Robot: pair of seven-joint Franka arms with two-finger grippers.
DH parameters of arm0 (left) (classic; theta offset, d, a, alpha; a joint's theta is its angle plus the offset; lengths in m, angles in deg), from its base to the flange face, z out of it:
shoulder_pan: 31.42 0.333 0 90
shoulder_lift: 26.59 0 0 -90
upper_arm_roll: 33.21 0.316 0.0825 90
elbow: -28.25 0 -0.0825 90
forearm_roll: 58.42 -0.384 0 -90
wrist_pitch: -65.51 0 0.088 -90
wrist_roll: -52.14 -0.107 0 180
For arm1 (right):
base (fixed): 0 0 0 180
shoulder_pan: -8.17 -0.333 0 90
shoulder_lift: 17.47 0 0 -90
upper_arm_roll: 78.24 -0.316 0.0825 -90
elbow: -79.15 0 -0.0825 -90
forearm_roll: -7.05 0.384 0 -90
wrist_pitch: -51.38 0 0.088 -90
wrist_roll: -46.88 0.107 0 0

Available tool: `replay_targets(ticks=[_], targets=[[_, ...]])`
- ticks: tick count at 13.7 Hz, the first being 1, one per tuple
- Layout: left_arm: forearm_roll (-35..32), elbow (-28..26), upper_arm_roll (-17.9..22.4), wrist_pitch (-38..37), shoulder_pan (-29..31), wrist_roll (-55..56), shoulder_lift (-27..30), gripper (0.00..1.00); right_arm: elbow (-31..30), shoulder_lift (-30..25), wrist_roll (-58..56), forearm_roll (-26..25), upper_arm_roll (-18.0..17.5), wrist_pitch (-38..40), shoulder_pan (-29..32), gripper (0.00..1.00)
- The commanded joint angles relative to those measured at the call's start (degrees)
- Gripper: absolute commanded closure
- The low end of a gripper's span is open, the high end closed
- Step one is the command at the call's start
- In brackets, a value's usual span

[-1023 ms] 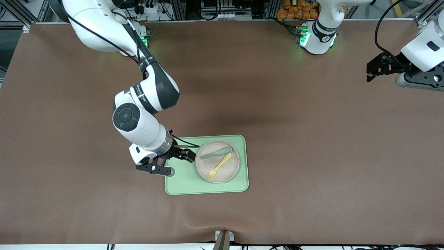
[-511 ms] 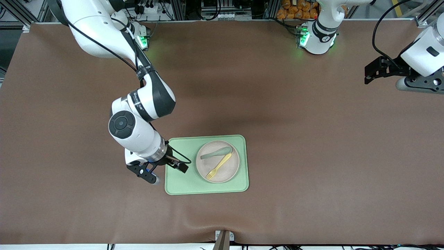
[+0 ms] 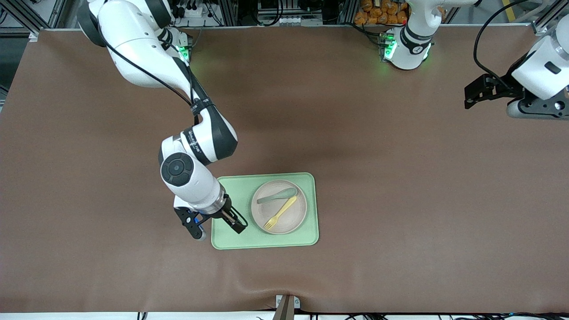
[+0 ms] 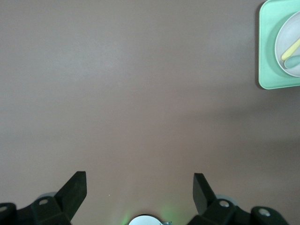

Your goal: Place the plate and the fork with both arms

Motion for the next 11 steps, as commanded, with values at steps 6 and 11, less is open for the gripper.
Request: replay_targets(ticks=[6,11], targets=[[0.55,0.56,-0.16,0.7,-0.39,0.52,-3.15,0.0,7.78,6.99,14.33,0.05,0.92,-1.48,-3.94,0.0],[0.73,0.38,-0.25,0.62,-0.39,1.22,-3.93,0.0,9.71,8.49,21.38,1.54,-0.93,-2.37,-4.04,0.0]])
